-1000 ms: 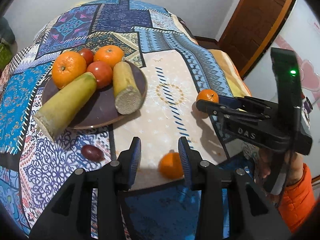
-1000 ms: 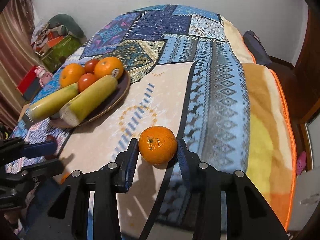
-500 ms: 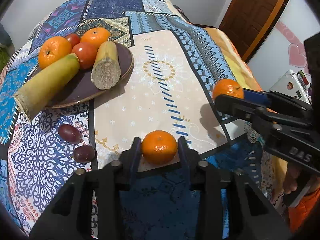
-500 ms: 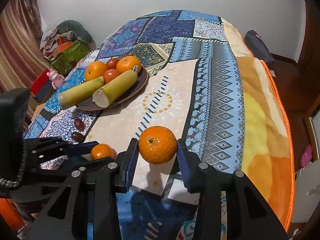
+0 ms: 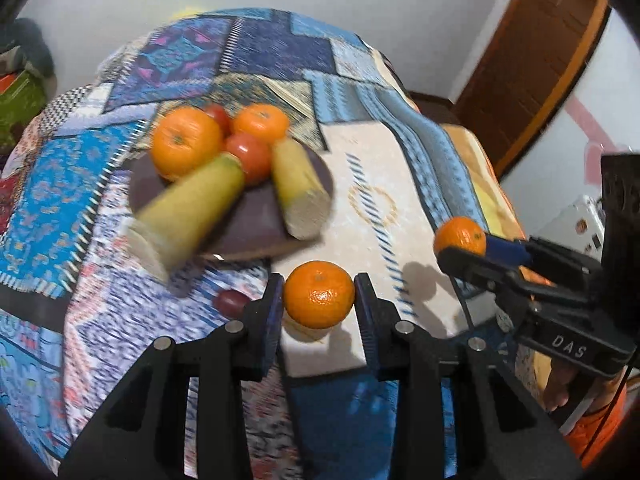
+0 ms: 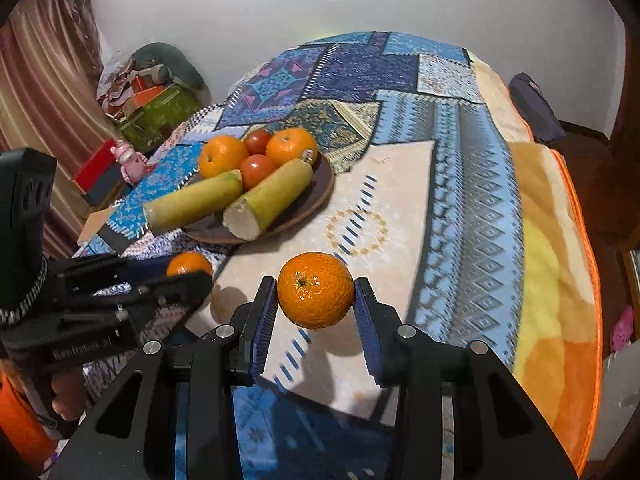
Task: Organize fruits
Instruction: 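Carry both mandarins toward the purple plate and lower them onto it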
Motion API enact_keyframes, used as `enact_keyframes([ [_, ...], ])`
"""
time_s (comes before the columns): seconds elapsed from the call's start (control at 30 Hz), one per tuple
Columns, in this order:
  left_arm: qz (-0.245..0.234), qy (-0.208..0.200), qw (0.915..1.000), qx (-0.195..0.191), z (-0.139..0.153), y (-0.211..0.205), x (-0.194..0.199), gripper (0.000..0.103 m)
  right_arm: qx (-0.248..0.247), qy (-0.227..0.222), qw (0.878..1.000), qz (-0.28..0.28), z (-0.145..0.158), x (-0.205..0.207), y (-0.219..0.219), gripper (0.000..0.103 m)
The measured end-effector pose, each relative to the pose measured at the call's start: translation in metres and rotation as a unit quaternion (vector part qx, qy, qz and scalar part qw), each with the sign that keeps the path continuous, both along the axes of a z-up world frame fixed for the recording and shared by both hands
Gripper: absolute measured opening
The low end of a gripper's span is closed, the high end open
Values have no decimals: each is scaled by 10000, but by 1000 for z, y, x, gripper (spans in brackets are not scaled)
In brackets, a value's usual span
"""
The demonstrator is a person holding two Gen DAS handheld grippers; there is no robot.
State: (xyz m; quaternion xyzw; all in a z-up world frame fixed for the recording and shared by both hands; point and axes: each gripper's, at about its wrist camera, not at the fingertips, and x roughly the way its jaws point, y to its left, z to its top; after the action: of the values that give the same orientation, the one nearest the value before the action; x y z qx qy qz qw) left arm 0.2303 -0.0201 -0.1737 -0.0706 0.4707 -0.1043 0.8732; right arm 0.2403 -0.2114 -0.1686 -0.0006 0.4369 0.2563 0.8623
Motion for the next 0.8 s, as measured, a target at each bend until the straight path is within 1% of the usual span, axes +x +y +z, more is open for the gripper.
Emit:
enact_keyframes([
  [0.2,242,-76,9997,-34,7,22,16,35,40,-35,9999,89,1,16,18,36],
  [0.37,284,-213,9993,-63,14,25,32,35,98,-62,9999,95,2,33,30,36],
  [0.5,312,-306,9990,-11,18,24,48,35,133,-107,9998,89,5,45,38,36],
  [0.63,361,-228,9991,22,10,22,63,35,92,-98,9999,77,2,59,46,36],
  [0.8,373,-113,9992,-9,-2,24,74,35,-23,77,10000,40,-12,73,53,36],
])
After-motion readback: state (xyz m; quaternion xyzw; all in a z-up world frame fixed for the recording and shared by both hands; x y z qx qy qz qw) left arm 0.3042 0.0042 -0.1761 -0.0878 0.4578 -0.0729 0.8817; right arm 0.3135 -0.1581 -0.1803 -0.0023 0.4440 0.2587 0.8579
